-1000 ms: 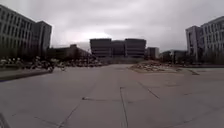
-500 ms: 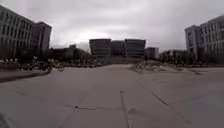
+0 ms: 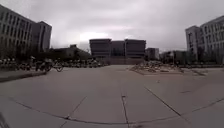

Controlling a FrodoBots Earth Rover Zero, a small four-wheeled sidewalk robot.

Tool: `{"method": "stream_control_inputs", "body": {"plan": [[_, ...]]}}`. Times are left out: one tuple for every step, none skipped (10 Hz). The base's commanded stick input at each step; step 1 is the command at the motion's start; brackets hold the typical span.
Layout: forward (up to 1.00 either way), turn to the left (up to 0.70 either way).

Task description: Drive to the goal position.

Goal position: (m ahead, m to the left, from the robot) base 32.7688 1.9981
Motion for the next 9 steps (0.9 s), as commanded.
{"method": "stream_control_inputs", "body": {"plan": [[0.7, 0.0], [0.7, 0.0], [0.7, 0.0], [0.7, 0.0], [0.7, 0.0], [0.7, 0.0], [0.7, 0.0], [0.7, 0.0], [0.7, 0.0]]}}
